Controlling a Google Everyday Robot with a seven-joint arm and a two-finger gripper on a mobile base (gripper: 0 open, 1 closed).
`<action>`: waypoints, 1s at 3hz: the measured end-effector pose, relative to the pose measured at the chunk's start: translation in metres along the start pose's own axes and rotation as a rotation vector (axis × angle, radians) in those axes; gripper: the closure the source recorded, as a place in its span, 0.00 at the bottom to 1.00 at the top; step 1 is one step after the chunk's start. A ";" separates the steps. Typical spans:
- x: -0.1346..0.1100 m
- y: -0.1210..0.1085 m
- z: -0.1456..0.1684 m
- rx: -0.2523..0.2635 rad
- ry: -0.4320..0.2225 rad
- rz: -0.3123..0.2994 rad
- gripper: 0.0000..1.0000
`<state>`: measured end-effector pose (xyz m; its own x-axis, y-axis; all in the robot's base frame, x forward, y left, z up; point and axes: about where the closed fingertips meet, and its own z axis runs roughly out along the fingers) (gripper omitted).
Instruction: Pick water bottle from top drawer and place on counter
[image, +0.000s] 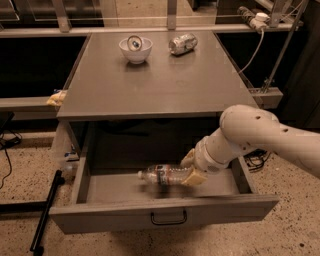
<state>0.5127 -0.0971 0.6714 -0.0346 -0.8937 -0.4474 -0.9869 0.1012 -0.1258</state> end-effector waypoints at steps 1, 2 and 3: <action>-0.024 0.000 -0.050 0.028 0.057 -0.021 1.00; -0.053 -0.018 -0.120 0.089 0.139 -0.040 1.00; -0.095 -0.048 -0.207 0.204 0.211 -0.029 1.00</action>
Offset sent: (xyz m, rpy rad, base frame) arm 0.0153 -0.0152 0.2379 -0.2520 -0.1547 -0.0535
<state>0.5304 -0.1077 0.9029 -0.0600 -0.9665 -0.2496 -0.9365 0.1411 -0.3210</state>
